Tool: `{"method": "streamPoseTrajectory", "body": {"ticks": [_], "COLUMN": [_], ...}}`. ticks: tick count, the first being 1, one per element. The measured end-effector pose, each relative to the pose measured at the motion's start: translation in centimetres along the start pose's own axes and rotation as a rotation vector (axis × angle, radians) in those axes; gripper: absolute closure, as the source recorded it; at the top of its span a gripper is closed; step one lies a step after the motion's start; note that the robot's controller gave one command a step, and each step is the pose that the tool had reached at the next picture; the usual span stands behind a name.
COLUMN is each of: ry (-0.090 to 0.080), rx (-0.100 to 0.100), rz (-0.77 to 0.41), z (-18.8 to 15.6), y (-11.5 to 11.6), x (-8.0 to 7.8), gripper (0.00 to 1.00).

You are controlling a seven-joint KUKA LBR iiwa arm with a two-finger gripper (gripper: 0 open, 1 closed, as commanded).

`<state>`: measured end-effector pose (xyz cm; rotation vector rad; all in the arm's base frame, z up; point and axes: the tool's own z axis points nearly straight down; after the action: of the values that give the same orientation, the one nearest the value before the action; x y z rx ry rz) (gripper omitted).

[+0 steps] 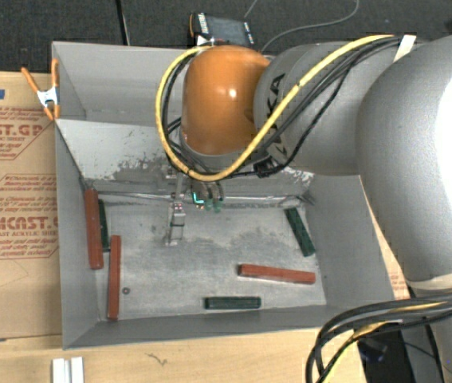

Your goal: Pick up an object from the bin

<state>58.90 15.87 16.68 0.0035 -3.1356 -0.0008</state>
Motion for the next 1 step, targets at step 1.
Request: {"method": "streamPoseTrajectory", "body": {"ticks": [1], "ry": [0.000], "rx": [0.003], "rz": [-0.170], "z": [10.03], "y": [-14.73], "x": [4.46], "gripper": [0.00]}}
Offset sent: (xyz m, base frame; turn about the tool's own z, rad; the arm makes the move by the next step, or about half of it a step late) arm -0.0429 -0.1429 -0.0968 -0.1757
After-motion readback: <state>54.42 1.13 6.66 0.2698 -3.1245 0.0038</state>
